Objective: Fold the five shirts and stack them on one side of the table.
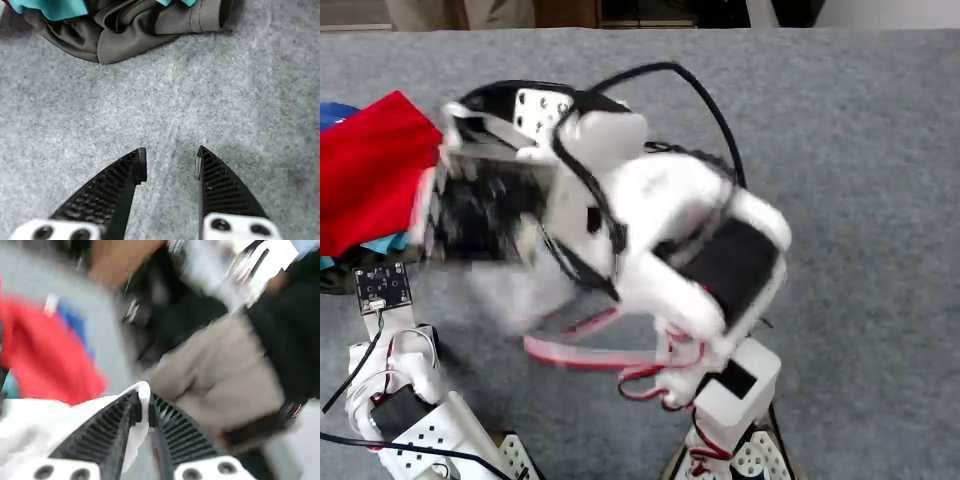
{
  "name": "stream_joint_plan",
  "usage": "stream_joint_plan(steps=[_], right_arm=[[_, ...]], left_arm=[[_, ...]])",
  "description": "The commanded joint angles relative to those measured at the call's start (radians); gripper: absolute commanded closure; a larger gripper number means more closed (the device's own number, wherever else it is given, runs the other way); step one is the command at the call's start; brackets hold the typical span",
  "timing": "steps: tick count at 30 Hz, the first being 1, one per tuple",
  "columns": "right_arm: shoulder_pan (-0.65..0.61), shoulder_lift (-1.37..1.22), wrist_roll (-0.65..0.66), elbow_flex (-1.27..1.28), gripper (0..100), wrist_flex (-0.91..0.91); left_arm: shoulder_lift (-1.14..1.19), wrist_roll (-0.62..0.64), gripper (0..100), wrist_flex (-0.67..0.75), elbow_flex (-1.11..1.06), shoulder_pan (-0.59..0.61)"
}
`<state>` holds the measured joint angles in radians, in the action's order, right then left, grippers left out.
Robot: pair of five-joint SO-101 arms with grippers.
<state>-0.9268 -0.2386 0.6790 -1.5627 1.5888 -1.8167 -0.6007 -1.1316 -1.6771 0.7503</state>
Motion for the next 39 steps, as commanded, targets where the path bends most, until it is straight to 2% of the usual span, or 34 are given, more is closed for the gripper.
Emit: stream_joint_plan(steps=[1,3,7,13,18,22,25,27,33,35,39], right_arm=[[-0.025,0.054,0.038,-0.025,99.8,-0.101],[-0.010,0.074,0.034,0.044,99.8,-0.083],[0.119,0.082,0.034,0.200,99.8,0.041],[0.440,0.027,0.006,0.456,99.8,0.161],[0.697,-0.039,-0.020,0.642,99.8,0.133],[0.849,-0.131,-0.020,0.779,99.8,0.057],[0.915,-0.206,-0.020,0.877,99.8,-0.040],[0.951,-0.271,-0.041,0.952,99.8,-0.157],[0.928,-0.401,-0.109,1.095,99.8,-0.361],[0.928,-0.433,-0.141,1.112,99.8,-0.416],[0.944,-0.504,-0.192,1.141,99.8,-0.506]], left_arm=[[-0.002,0.008,83,0.020,-0.014,0.009],[-0.002,0.008,83,0.017,-0.014,0.009],[-0.002,0.008,83,0.015,-0.014,0.009],[-0.002,0.006,83,0.015,-0.014,0.009],[-0.002,0.006,83,0.015,-0.014,0.008],[-0.002,0.005,83,0.012,-0.014,-0.006],[-0.004,0.003,83,0.006,0.012,-0.071],[-0.004,0.005,83,-0.038,0.110,-0.126],[-0.002,0.011,83,-0.282,0.437,-0.508],[-0.002,0.032,83,-0.272,0.456,-0.595],[-0.001,0.038,83,-0.069,0.374,-0.644]])
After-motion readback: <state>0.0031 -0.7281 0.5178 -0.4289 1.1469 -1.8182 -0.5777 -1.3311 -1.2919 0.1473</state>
